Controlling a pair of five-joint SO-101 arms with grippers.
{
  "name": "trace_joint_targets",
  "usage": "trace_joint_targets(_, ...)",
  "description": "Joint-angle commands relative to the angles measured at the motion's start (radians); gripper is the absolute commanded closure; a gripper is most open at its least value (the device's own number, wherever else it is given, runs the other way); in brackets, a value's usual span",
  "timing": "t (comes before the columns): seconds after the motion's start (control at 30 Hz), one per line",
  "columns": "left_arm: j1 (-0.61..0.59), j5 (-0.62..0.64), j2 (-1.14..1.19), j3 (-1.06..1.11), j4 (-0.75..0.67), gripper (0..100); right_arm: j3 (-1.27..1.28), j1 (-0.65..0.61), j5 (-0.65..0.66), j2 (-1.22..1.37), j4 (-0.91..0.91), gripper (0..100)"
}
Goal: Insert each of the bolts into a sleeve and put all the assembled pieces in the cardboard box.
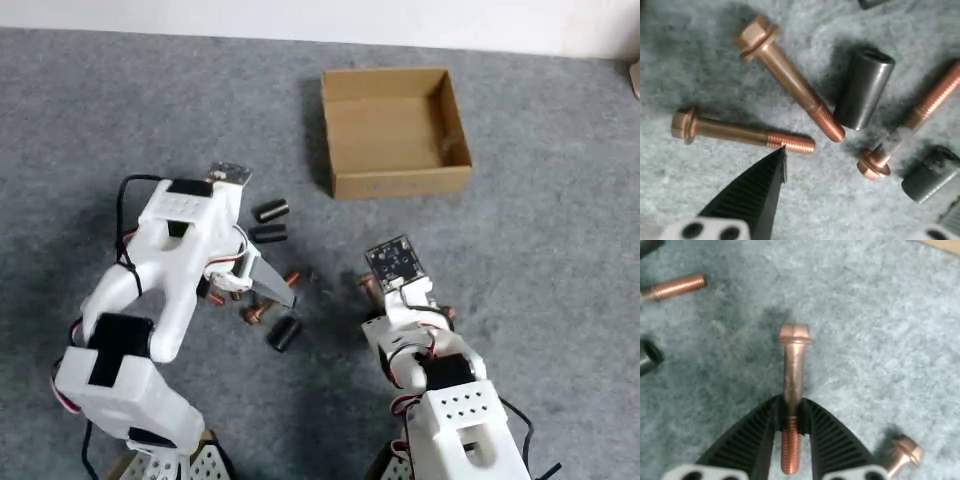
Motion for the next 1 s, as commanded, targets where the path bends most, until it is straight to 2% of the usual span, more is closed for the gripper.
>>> trace_joint_targets(0.0,0.021,-0.006,-0.004,-0.051,0.029,51,-0.004,-0.012,0.011,-0.018,-0.028,99.5)
trace_joint_targets(0.23,0.048,-0.006,-0.031,-0.193,0.153,52,0.073,-0.012,0.055,-0.018,-0.145,99.5)
trace_joint_targets(0.43,0.137,-0.006,-0.031,-0.223,0.172,75,0.09,-0.012,0.061,-0.018,-0.156,99.5)
trace_joint_targets(0.5,0.154,-0.006,-0.033,-0.223,0.172,79,0.09,-0.013,0.061,-0.018,-0.156,99.5)
trace_joint_targets(0.63,0.15,-0.006,-0.027,-0.219,0.169,77,0.09,-0.013,0.061,-0.018,-0.156,99.5)
trace_joint_targets(0.83,0.131,-0.006,0.099,-0.177,-0.031,76,0.09,-0.013,0.061,-0.018,-0.156,99.5)
trace_joint_targets(0.97,0.14,-0.006,0.237,-0.243,-0.057,77,0.09,-0.013,0.064,-0.018,-0.156,99.5)
